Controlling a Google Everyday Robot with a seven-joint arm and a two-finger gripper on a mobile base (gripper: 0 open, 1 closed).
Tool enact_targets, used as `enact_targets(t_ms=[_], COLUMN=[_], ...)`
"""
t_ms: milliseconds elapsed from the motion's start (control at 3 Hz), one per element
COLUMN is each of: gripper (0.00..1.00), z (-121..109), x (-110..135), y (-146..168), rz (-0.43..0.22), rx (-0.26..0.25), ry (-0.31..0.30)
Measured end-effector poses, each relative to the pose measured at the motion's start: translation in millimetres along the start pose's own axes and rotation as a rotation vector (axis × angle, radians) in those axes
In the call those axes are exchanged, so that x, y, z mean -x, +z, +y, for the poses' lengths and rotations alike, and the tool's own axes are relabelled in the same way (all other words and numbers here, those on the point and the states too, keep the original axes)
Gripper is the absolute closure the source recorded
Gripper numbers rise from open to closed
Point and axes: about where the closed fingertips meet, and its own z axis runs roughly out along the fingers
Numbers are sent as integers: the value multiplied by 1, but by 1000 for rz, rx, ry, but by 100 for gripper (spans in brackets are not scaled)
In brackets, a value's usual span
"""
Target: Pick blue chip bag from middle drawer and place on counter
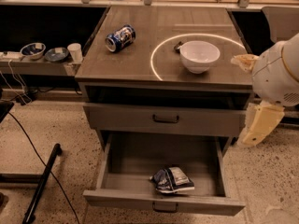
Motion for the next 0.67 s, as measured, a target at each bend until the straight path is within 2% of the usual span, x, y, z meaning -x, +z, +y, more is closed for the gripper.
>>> enact_targets(t_ms=[333,667], gripper=[0,0], z=[15,58], x=[6,0], y=[23,105], rz=[-45,-136], rx=[29,83], ry=[-25,-71])
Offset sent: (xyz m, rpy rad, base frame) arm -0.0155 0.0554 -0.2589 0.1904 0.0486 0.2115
